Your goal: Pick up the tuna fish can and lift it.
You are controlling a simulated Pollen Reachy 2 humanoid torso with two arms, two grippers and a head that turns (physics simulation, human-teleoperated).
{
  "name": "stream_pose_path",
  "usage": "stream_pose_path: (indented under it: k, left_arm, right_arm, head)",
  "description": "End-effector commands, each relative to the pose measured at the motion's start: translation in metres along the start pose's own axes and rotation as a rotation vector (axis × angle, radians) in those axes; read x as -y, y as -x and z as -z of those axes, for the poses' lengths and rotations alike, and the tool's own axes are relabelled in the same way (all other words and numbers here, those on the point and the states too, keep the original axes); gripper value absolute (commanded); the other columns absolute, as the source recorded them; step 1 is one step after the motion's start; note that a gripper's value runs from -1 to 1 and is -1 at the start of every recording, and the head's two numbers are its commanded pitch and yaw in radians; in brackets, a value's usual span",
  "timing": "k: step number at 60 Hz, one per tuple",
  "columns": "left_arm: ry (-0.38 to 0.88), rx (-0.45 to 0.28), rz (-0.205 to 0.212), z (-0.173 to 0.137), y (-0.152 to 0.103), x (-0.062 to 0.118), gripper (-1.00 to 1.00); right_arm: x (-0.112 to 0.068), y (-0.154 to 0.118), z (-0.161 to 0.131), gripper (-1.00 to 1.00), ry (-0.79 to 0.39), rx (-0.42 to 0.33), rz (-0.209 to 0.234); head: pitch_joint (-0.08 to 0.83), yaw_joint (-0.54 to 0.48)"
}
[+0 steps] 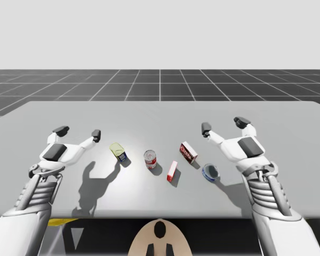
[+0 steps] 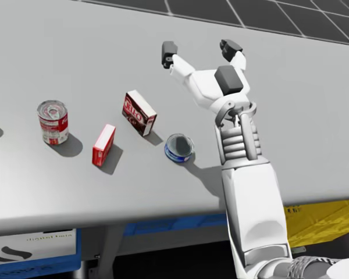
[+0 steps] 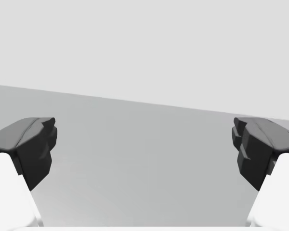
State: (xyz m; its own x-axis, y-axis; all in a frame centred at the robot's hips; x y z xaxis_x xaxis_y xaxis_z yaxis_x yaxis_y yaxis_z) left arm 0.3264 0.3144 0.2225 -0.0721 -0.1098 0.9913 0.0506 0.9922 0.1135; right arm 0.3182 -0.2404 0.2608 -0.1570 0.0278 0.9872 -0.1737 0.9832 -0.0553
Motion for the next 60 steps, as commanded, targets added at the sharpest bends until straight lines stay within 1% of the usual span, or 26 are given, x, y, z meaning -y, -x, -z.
stream_pose_path:
  k: [1, 3, 5, 7, 8, 10, 11, 13, 14, 15, 17, 20, 22, 24, 25, 26, 33, 36, 39, 43, 44, 46, 49, 51, 55, 60]
  left_arm:
    - [0.003, 0.002, -0.001, 0.000, 0.000, 0.001, -1.00]
    - [0.002, 0.002, -0.001, 0.000, 0.000, 0.001, -1.00]
    - [0.001, 0.004, -0.002, 0.000, 0.000, 0.001, -1.00]
    - [0.000, 0.006, -0.003, 0.000, -0.001, 0.001, -1.00]
    - [-0.001, 0.006, -0.005, -0.001, -0.001, 0.000, -1.00]
    - [-0.002, 0.007, -0.006, -0.001, -0.001, 0.000, -1.00]
    - [-0.002, 0.008, -0.006, -0.001, -0.001, 0.000, -1.00]
    - [-0.003, 0.008, -0.006, -0.001, -0.002, 0.001, -1.00]
    - [-0.003, 0.007, -0.006, -0.001, -0.002, 0.001, -1.00]
    - [-0.003, 0.007, -0.005, -0.001, -0.001, 0.001, -1.00]
    - [-0.003, 0.008, -0.004, -0.001, -0.001, 0.001, -1.00]
    - [-0.002, 0.008, -0.002, -0.001, -0.001, 0.001, -1.00]
    - [-0.002, 0.009, -0.001, -0.001, -0.001, 0.001, -1.00]
    - [-0.002, 0.009, 0.000, -0.001, -0.001, 0.001, -1.00]
    - [-0.003, 0.010, 0.000, -0.001, -0.001, 0.001, -1.00]
    - [-0.003, 0.011, 0.001, -0.001, -0.001, 0.001, -1.00]
    - [-0.005, 0.011, 0.002, -0.001, -0.001, 0.001, -1.00]
    - [-0.004, 0.011, 0.004, -0.001, -0.001, 0.001, -1.00]
    - [-0.003, 0.011, 0.007, -0.001, -0.001, 0.002, -1.00]
    - [-0.002, 0.011, 0.016, 0.000, 0.000, 0.003, -1.00]
    - [-0.002, 0.011, 0.017, 0.000, 0.001, 0.004, -1.00]
    - [-0.001, 0.011, 0.021, 0.000, 0.001, 0.004, -1.00]
    - [-0.001, 0.011, 0.026, 0.000, 0.002, 0.005, -1.00]
    - [0.001, 0.012, 0.028, 0.001, 0.002, 0.005, -1.00]
    - [0.002, 0.012, 0.037, 0.002, 0.003, 0.006, -1.00]
    - [0.001, 0.014, 0.045, 0.003, 0.004, 0.006, -1.00]
  right_arm:
    - [0.003, -0.006, -0.007, -1.00, 0.001, -0.007, 0.033]
    - [0.003, -0.008, -0.011, -1.00, -0.003, -0.008, 0.054]
    - [0.003, -0.011, -0.017, -1.00, 0.036, -0.032, 0.053]
    - [0.004, -0.012, -0.022, -1.00, 0.016, -0.044, 0.074]
    - [0.004, -0.013, -0.029, -1.00, -0.003, -0.051, 0.081]
    - [0.005, -0.013, -0.035, -1.00, -0.033, -0.046, 0.085]
    - [0.005, -0.012, -0.043, -1.00, -0.070, -0.037, 0.075]
    - [0.003, -0.010, -0.047, -1.00, -0.040, -0.063, 0.043]
    - [0.003, -0.009, -0.049, -1.00, -0.047, -0.069, 0.040]
    - [0.002, -0.007, -0.056, -1.00, -0.058, -0.077, 0.025]
    - [0.002, -0.006, -0.061, -1.00, -0.078, -0.087, 0.027]
    - [0.001, -0.005, -0.072, -1.00, -0.081, -0.097, 0.004]
    - [0.000, -0.004, -0.079, -1.00, -0.099, -0.100, 0.000]
    - [-0.001, -0.002, -0.083, -1.00, -0.095, -0.097, 0.021]
    - [-0.001, -0.001, -0.086, -1.00, -0.094, -0.092, 0.000]
    - [0.000, 0.001, -0.089, -1.00, -0.103, -0.096, -0.010]
    - [0.000, 0.009, -0.104, -1.00, -0.145, -0.124, 0.001]
    - [0.000, 0.016, -0.111, -1.00, -0.167, -0.133, -0.021]
    - [-0.002, 0.024, -0.116, -1.00, -0.192, -0.152, -0.032]
    - [-0.004, 0.037, -0.121, -1.00, -0.210, -0.188, -0.027]
    - [-0.005, 0.042, -0.122, -1.00, -0.209, -0.196, -0.014]
    - [-0.006, 0.048, -0.124, -1.00, -0.216, -0.206, -0.020]
    - [-0.006, 0.059, -0.128, -1.00, -0.217, -0.235, -0.006]
    - [-0.006, 0.064, -0.129, -1.00, -0.212, -0.244, -0.010]
    - [-0.005, 0.074, -0.131, -1.00, -0.208, -0.272, 0.009]
    - [-0.004, 0.084, -0.129, -1.00, -0.191, -0.291, 0.000]
  head:
    - [0.747, -0.36]
    - [0.744, -0.36]
    - [0.742, -0.36]
    - [0.741, -0.35]
    - [0.738, -0.35]
    - [0.736, -0.35]
    - [0.734, -0.34]
    - [0.735, -0.34]
    - [0.734, -0.34]
    - [0.732, -0.34]
    - [0.730, -0.34]
    - [0.727, -0.34]
    - [0.724, -0.34]
    - [0.724, -0.34]
    - [0.724, -0.35]
    - [0.723, -0.35]
    - [0.723, -0.35]
    - [0.724, -0.35]
    - [0.721, -0.35]
    - [0.719, -0.35]
    - [0.718, -0.35]
    - [0.717, -0.35]
    - [0.715, -0.34]
    - [0.713, -0.34]
    - [0.713, -0.33]
    - [0.711, -0.33]
